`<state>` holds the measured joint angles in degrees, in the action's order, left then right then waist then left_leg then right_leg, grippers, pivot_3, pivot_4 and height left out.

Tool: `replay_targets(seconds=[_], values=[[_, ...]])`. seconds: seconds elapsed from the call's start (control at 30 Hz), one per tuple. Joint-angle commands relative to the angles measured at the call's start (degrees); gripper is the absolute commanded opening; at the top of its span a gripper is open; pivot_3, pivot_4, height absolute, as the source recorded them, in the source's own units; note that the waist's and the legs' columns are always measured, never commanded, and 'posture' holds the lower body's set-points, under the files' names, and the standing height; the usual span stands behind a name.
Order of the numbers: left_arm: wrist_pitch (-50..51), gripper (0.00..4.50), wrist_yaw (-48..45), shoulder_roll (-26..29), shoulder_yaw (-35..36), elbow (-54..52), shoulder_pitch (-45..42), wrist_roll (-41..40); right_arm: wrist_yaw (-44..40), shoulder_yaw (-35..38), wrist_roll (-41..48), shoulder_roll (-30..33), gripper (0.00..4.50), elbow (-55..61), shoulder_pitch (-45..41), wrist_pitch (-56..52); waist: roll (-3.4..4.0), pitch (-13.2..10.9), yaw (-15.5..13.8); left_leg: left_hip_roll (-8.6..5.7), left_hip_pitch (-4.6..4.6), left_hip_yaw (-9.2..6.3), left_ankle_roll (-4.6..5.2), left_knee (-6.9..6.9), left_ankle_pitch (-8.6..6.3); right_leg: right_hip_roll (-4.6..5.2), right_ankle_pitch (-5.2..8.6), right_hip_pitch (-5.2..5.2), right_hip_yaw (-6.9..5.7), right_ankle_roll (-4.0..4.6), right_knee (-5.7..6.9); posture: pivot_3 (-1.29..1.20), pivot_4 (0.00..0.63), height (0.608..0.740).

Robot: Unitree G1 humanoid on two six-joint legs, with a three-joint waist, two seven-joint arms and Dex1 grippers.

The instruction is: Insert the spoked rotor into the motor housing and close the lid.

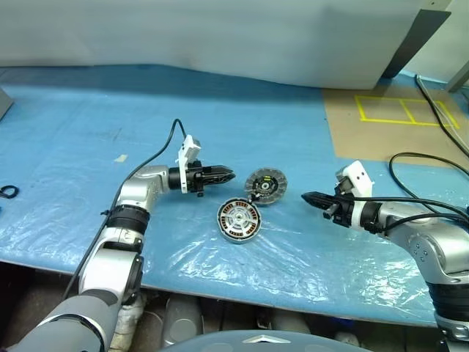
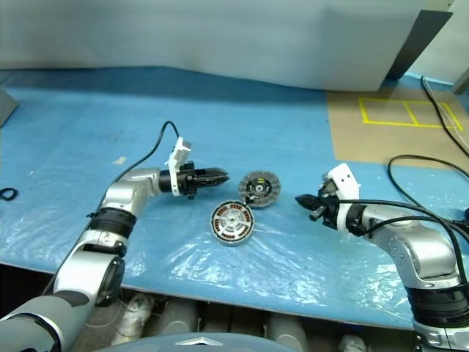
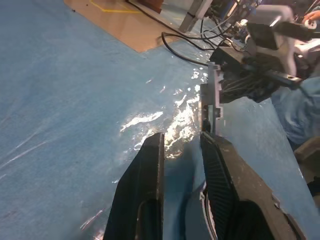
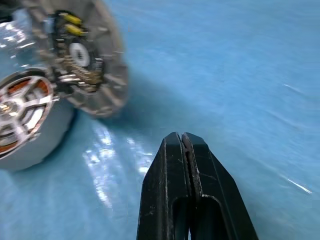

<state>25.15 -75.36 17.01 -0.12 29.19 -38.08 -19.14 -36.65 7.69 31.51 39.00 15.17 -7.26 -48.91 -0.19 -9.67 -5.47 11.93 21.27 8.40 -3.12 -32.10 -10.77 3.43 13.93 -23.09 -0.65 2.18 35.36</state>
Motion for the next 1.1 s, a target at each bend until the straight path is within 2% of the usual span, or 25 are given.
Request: replay_targets(seconds=[0.03,0.2,0.4,0.77,1.1], values=[[4.33,1.2,0.07,2.6,0.23,-7.91,2.66,-2.89,2.57,-0.2,-1.15,-3.6,0.0,-0.32,-0.72,2.85,0.02,-0.01,0.09,0.02,-0.02,0.01,0.0,0.0,0.0,-0.01,0.01,0.0,0.0,0.02,0.01,0.0,0.15,0.74],[6.53,1.2,1.84,5.06,-0.12,-11.88,5.23,-3.55,6.24,-3.07,-4.88,-10.09,0.0,-6.06,-3.68,6.41,0.06,-0.02,0.02,0.0,-0.01,0.03,0.02,-0.03,0.01,0.01,0.12,-0.02,0.01,0.21,0.02,0.0,0.15,0.74],[7.35,1.2,3.46,6.16,-0.24,-11.93,5.05,-3.85,3.1,-6.03,-3.98,-14.36,0.0,-9.15,-7.65,6.62,0.09,-0.04,0.05,-0.03,0.04,0.06,0.1,-0.05,0.06,0.06,0.13,-0.01,0.01,0.22,-0.01,0.0,0.15,0.74],[7.44,1.2,4.7,7.14,-0.32,-10.81,5.15,-3.67,-3.6,-5.84,3.3,-13.97,0.0,-0.29,-12.31,2.66,0.09,-0.04,0.04,0.0,0.02,0.06,0.11,0.0,0.06,0.03,0.0,-0.02,-0.01,0.01,0.01,0.0,0.15,0.74],[7.21,1.2,6.06,7.23,1.06,-8.71,3.92,-4.01,-4.66,-8.18,3.0,-12.61,0.0,1.16,-14.69,2.01,0.09,-0.04,0.03,-0.01,0.02,0.06,0.1,0.0,0.06,0.03,0.01,-0.02,0.0,0.01,0.01,0.0,0.15,0.74]])
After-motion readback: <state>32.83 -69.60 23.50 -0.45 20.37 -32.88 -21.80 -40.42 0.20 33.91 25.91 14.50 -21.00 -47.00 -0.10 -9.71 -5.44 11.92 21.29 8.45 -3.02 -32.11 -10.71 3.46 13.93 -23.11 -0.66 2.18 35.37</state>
